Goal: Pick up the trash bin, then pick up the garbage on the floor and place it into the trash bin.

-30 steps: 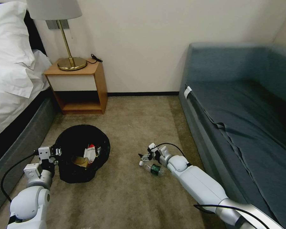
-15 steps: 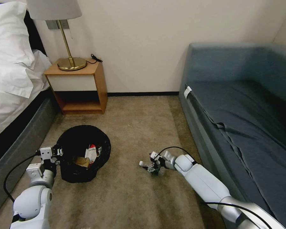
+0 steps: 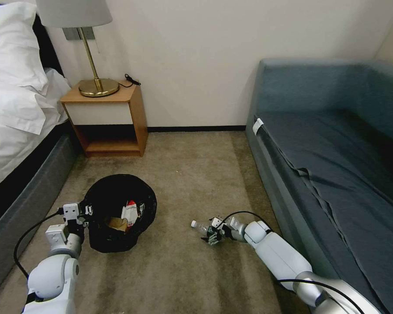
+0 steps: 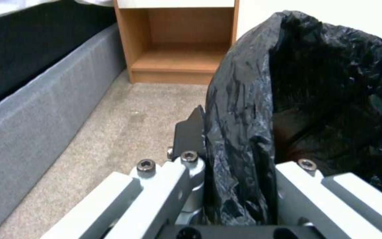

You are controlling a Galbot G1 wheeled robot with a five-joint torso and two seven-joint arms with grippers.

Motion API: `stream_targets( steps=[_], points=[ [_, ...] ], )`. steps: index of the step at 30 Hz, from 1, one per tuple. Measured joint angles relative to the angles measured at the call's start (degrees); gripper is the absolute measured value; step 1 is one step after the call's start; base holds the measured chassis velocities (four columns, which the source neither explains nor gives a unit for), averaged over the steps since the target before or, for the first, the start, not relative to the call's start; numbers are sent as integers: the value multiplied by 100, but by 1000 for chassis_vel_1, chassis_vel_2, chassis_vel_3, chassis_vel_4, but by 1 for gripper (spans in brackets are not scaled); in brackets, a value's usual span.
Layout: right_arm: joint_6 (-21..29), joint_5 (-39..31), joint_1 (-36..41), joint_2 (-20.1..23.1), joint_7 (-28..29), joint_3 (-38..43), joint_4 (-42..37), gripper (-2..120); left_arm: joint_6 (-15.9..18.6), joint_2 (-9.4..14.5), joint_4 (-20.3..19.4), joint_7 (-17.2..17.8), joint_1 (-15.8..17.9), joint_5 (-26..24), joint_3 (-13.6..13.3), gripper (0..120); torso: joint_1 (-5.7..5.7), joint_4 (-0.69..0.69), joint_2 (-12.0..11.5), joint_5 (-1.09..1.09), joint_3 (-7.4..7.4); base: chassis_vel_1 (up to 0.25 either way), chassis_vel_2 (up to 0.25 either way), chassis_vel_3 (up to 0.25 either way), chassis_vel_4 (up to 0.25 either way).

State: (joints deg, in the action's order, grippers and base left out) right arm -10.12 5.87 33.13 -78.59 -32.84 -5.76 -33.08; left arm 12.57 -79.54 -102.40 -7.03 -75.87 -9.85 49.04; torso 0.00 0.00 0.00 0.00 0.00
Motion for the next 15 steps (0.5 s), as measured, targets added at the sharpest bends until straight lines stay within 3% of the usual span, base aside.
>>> stream_targets(
  steps=[7,10,12,14,15],
  points=[
    [-22,-3,-46,-54,113,63,159,92,-9,42,25,-9,14,-21,12,5,0,0,0,0,0,0,0,0,0],
    [-29,-18,-45,-48,103,66,162,84,-9,71,25,-9,27,-48,14,5,0,0,0,0,0,0,0,0,0],
    [-48,-26,-33,-35,80,69,162,70,-9,101,28,-10,36,-67,14,5,0,0,0,0,0,0,0,0,0],
    [-53,-28,-26,-33,76,75,162,67,-9,112,30,-9,38,-75,14,5,0,0,0,0,0,0,0,0,0],
    [-65,-32,-12,-31,73,91,161,58,-9,134,34,-10,43,-84,14,5,0,0,-1,0,0,0,0,0,0]
  ],
)
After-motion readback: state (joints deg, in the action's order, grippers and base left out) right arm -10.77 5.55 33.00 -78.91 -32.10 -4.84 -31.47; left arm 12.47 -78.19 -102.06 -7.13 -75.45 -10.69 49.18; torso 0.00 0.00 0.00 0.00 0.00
